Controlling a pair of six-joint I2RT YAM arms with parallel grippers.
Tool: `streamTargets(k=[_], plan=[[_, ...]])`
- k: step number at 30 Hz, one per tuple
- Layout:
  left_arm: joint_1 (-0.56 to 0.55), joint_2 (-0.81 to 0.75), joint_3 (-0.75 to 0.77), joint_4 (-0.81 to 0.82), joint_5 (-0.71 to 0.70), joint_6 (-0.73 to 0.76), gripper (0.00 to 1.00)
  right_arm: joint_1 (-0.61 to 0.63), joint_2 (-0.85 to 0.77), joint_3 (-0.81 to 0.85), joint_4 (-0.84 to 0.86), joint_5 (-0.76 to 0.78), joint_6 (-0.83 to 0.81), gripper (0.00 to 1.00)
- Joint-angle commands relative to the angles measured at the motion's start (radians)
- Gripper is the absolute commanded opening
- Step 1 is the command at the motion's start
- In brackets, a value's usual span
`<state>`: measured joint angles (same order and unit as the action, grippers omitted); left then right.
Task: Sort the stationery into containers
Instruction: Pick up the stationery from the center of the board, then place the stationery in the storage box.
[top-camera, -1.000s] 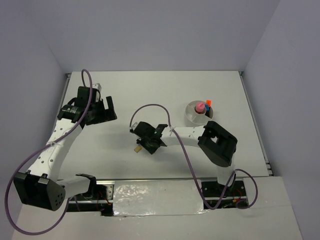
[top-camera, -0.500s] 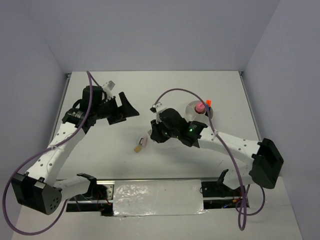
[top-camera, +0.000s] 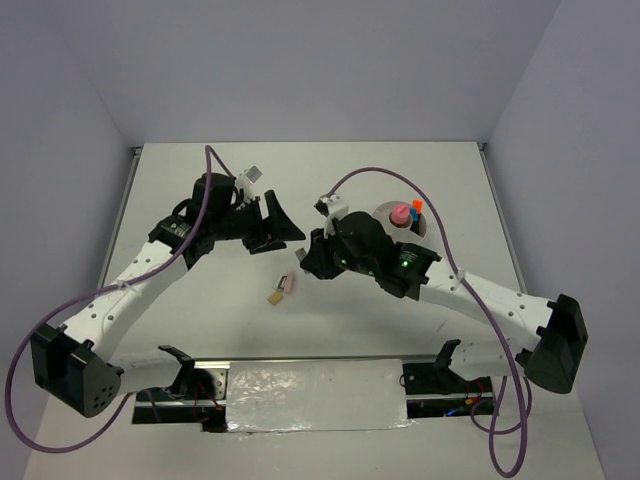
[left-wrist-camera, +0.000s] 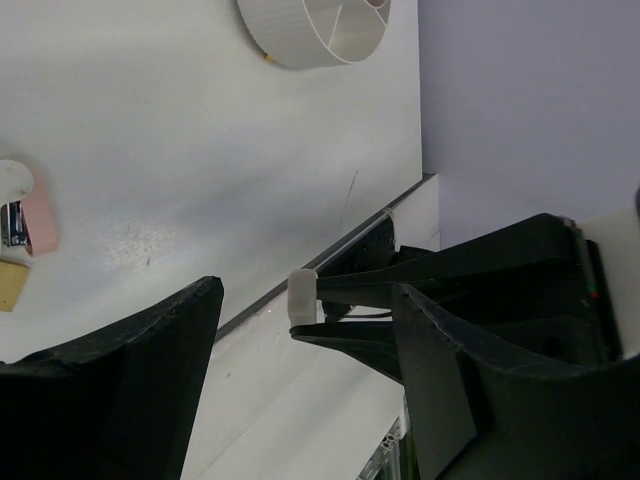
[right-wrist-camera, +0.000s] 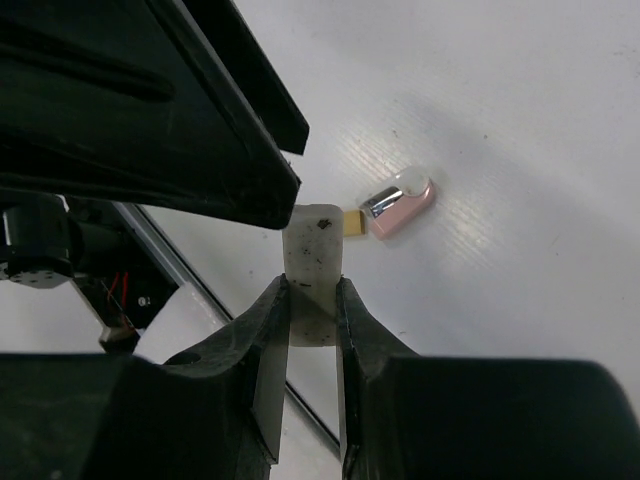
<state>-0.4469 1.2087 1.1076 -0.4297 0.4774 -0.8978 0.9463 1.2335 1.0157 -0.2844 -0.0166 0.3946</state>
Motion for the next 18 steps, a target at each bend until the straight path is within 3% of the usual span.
streamTargets(k=[1,10,18], plan=[[-0.022,0.006,-0.002,0.049,0.020,-0.023,0.80,-0.007,-0.042,0.047,0.025,0.046,0.027,0.04],[-0.068,0.032,-0.006,0.111,0.043,-0.056,0.60,-0.023,-0.057,0.057,0.047,0.044,0.044,0.06],[-0.119,0.063,0.017,0.138,0.058,-0.075,0.20,-0.049,-0.088,0.054,0.045,0.067,0.052,0.08]])
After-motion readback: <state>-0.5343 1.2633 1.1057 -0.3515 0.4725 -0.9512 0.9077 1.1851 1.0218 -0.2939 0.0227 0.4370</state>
